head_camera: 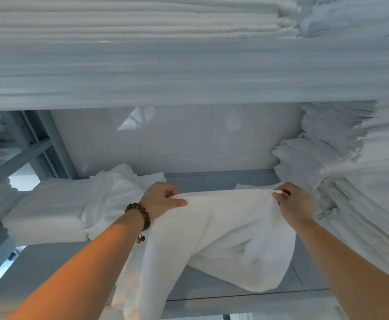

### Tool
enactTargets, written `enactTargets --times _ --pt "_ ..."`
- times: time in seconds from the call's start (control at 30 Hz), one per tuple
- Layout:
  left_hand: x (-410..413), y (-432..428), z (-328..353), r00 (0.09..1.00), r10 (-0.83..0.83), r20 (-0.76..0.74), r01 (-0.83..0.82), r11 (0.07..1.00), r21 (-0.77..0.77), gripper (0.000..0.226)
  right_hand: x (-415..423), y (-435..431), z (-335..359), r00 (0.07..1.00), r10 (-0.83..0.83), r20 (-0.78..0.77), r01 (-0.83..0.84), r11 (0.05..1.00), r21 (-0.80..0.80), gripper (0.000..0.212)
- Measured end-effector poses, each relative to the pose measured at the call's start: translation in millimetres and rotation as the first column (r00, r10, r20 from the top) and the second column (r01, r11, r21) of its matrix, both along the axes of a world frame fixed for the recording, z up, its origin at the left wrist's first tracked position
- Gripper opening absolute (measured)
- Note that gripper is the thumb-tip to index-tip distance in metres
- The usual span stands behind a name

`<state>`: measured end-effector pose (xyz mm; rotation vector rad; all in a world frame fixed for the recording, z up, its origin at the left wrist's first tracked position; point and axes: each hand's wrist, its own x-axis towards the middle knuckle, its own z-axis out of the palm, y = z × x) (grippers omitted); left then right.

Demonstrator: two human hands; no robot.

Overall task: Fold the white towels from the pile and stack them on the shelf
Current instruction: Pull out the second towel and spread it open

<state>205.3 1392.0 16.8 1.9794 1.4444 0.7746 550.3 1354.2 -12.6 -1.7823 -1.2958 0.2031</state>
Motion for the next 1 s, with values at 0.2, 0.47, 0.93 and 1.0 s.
enactTargets --times 0.2,0.47,0.93,1.0 --pt "-20 0 -14 0.995 0.095 0.018 -0.093 0.994 -0.054 0.034 16 -9 -16 0.996 -0.078 -0.039 0.076 0.995 -0.058 0.01" --pt "1 -4 -10 0.994 0.093 0.063 -0.093 0.996 -0.008 0.019 -26 -14 6 0.955 0.118 -0.27 -0.125 0.992 -0.009 0.006" --pt "47 -20 12 0.982 -0.101 0.157 0.119 0.987 -0.11 0.011 -112 -17 21 0.82 0.508 -0.265 -0.535 0.844 -0.035 0.005" --pt "36 -19 11 0.99 -0.075 0.12 0.087 0.992 -0.095 0.011 -106 -12 19 0.878 0.413 -0.24 -0.433 0.901 -0.036 0.006"
